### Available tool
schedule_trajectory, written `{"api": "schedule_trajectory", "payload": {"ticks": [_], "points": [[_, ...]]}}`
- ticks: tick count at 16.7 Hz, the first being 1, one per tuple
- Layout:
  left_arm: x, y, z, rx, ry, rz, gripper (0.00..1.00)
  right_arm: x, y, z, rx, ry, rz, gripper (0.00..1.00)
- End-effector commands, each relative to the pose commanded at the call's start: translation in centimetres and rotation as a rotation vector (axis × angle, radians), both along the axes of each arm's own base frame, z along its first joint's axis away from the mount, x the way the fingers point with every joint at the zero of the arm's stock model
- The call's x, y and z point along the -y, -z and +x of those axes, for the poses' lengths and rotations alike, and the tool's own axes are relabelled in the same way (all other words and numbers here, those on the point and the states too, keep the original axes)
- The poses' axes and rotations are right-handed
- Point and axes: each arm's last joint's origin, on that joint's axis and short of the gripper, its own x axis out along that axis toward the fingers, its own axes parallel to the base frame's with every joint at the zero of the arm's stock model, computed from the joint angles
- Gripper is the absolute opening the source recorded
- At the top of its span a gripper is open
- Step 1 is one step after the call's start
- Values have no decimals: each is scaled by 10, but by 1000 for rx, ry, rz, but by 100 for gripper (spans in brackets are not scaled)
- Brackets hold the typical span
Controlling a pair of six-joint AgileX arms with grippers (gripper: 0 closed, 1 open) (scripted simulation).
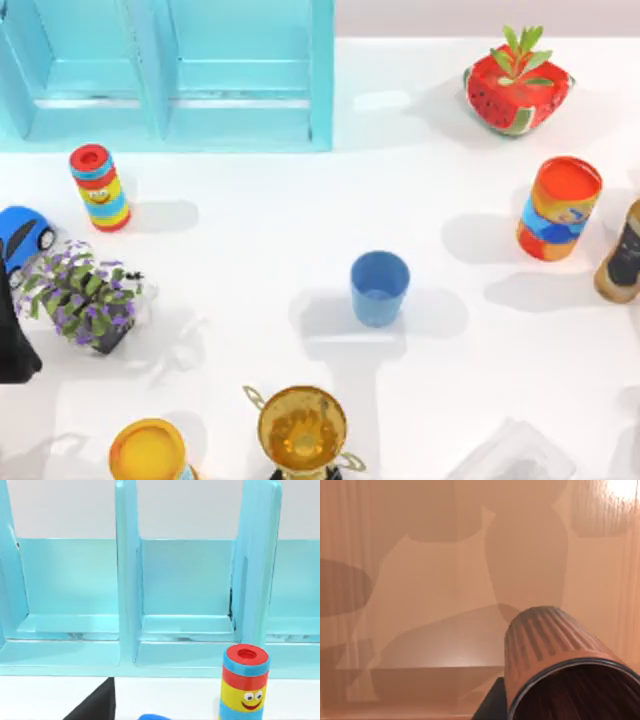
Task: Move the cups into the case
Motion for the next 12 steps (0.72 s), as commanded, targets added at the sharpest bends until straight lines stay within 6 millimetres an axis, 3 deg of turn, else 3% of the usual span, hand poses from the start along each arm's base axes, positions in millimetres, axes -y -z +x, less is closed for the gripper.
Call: {"api": "schedule_trajectory", "payload": {"ticks": [3,12], "points": [[0,0,0,0,0,0,100,0,0,0,0,0,0,98],[0,0,0,0,0,0,100,0,0,0,1,1,0,100]]}}
